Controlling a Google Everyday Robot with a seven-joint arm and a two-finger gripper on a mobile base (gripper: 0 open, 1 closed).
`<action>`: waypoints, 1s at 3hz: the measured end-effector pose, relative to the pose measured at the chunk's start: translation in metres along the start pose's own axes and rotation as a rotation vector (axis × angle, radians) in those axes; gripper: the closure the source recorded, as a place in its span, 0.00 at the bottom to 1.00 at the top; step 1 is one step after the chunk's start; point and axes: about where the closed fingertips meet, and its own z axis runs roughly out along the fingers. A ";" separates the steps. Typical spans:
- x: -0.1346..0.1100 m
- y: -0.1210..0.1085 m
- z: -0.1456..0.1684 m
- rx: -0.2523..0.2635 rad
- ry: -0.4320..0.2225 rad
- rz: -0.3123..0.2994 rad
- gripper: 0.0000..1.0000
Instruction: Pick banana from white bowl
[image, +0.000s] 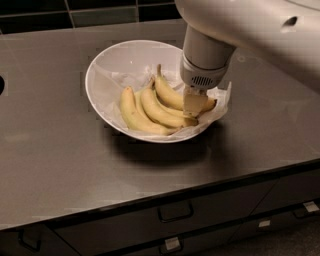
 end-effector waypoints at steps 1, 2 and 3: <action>-0.002 0.002 0.001 -0.003 -0.001 -0.002 0.45; -0.002 0.004 0.002 -0.005 -0.001 -0.002 0.50; -0.002 0.005 0.004 -0.008 0.000 -0.002 0.52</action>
Offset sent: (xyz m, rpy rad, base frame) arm -0.0040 0.0061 -0.0128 0.0016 0.0222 0.0018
